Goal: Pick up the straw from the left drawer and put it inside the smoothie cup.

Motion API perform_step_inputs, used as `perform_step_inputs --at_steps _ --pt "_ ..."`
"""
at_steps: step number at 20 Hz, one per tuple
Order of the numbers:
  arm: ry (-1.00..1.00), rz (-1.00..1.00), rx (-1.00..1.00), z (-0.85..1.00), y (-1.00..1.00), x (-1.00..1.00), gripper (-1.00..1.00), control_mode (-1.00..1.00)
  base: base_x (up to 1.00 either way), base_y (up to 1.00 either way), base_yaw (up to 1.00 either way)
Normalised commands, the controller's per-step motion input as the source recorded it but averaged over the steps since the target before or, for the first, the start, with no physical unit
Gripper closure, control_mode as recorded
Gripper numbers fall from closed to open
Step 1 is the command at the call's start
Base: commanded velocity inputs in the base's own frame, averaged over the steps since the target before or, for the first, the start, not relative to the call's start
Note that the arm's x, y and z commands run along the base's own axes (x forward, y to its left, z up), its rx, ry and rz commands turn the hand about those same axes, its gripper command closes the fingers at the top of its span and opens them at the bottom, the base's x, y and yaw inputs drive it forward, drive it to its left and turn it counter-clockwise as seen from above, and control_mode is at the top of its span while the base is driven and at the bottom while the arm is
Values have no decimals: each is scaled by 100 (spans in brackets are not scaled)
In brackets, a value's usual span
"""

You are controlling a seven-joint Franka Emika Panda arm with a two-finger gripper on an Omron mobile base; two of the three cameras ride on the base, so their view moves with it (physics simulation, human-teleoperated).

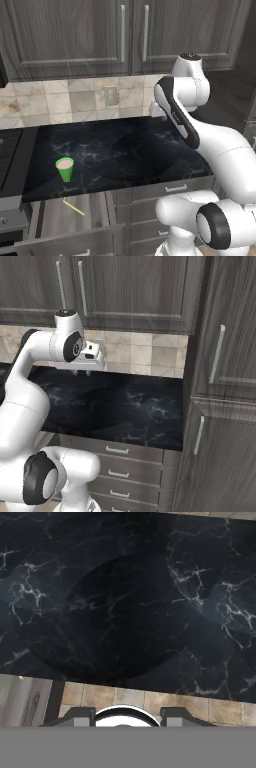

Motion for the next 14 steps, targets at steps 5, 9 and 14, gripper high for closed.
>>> perform_step_inputs --at_steps 5,9,14 --pt "0 4 -6 -7 31 -9 -100 -100 0 0 0" --pt "0 22 -13 -29 87 -46 -100 -100 0 0 0" --pt "0 23 -3 -45 67 -65 -100 -100 0 0 0"
